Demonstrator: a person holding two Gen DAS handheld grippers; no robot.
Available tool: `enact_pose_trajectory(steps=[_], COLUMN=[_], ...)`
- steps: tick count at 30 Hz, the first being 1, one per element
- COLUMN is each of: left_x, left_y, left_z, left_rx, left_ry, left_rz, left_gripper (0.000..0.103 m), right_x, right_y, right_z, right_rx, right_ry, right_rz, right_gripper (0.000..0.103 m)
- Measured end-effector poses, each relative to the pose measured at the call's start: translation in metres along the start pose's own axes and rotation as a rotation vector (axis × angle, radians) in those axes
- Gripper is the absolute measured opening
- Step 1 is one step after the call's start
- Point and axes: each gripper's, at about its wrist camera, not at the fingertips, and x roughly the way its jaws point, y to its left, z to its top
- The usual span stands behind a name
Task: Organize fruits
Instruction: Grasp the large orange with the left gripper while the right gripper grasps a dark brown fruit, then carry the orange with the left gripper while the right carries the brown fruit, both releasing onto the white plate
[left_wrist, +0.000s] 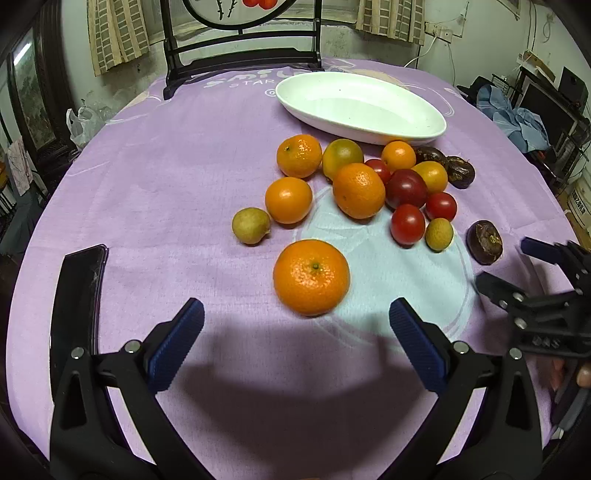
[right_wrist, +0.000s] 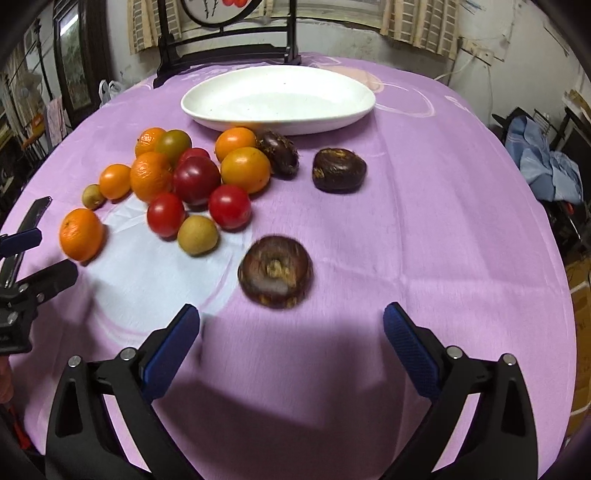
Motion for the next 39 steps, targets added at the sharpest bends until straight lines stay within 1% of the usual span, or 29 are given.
enact_pose_trajectory(steps=[2, 4, 5, 6, 7, 8, 12, 14, 17, 18, 19, 21, 23, 24, 25, 26, 29, 31, 33, 36, 38, 39], left_x=[0.001, 0.005, 0.007, 0.009, 0.009, 0.010, 0.012, 0.012, 0.014, 0.017, 0.021, 0.029, 0.030, 0.031, 0.032, 0.033, 0.031, 0.020, 0.006, -0.015, -0.019, -0.019], left_y=[0.002, 0.004, 0.006, 0.008, 0.009, 0.011, 0.014, 0.011, 0.005, 0.003, 0.000, -0.004, -0.006, -0.007, -0.007, -0.008, -0.011, -0.010, -0.011, -0.017, -0.021, -0.023], left_z=[0.001, 0.002, 0.003, 0.004, 0.004, 0.004, 0.005, 0.006, 0.007, 0.008, 0.009, 0.011, 0.014, 0.016, 0.017, 0.019, 0.018, 0.018, 0.024, 0.052, 0.071, 0.082], left_rx=[-0.002, -0.006, -0.009, -0.015, -0.022, -0.028, -0.040, -0.037, -0.031, -0.031, -0.035, -0.047, -0.049, -0.052, -0.052, -0.048, -0.020, -0.013, -0.009, 0.016, 0.021, 0.023], left_ry=[0.001, 0.009, 0.012, 0.014, 0.015, 0.017, 0.031, 0.029, 0.034, 0.044, 0.065, 0.094, 0.084, 0.080, 0.074, 0.071, 0.075, 0.049, 0.014, -0.044, -0.064, -0.077], left_rz=[-0.001, -0.002, 0.000, -0.001, -0.003, -0.006, -0.030, -0.028, -0.035, -0.037, -0.048, -0.053, -0.037, -0.031, -0.023, -0.009, -0.008, -0.016, -0.035, -0.067, -0.076, -0.077], left_gripper=[0.101, 0.101, 0.101, 0.101, 0.101, 0.101, 0.101, 0.100, 0.095, 0.088, 0.078, 0.072, 0.067, 0.059, 0.045, 0.045, 0.044, 0.044, 0.044, 0.044, 0.044, 0.044], right_x=[0.006, 0.008, 0.008, 0.006, 0.005, 0.003, -0.004, -0.009, -0.018, -0.020, -0.023, -0.027, -0.030, -0.031, -0.032, -0.032, -0.034, -0.038, -0.049, -0.070, -0.081, -0.081], right_y=[0.000, -0.001, -0.001, -0.002, -0.001, -0.001, -0.005, -0.006, -0.007, -0.008, -0.008, -0.008, -0.008, -0.008, -0.008, -0.007, -0.006, -0.006, -0.006, -0.003, -0.001, -0.001], right_z=[0.004, 0.007, 0.009, 0.009, 0.010, 0.010, 0.005, 0.002, -0.004, -0.006, -0.008, -0.011, -0.012, -0.013, -0.014, -0.014, -0.015, -0.013, -0.005, 0.017, 0.039, 0.048], right_rx=[-0.002, 0.000, -0.002, 0.001, 0.005, 0.008, 0.037, 0.044, 0.045, 0.045, 0.044, 0.043, 0.042, 0.042, 0.041, 0.039, 0.032, 0.024, 0.011, -0.027, -0.054, -0.063], right_ry=[0.009, 0.001, -0.004, -0.016, -0.020, -0.023, -0.044, -0.052, -0.068, -0.072, -0.074, -0.079, -0.084, -0.087, -0.089, -0.089, -0.093, -0.103, -0.137, -0.219, -0.287, -0.299], right_rz=[0.018, 0.024, 0.027, 0.029, 0.025, 0.026, 0.043, 0.061, 0.088, 0.097, 0.106, 0.113, 0.119, 0.121, 0.121, 0.123, 0.130, 0.140, 0.159, 0.148, 0.124, 0.116], right_gripper=[0.085, 0.082, 0.073, 0.058, 0.052, 0.043, 0.042, 0.042, 0.042, 0.042, 0.042, 0.042, 0.042, 0.042, 0.042, 0.042, 0.042, 0.042, 0.042, 0.042, 0.042, 0.042])
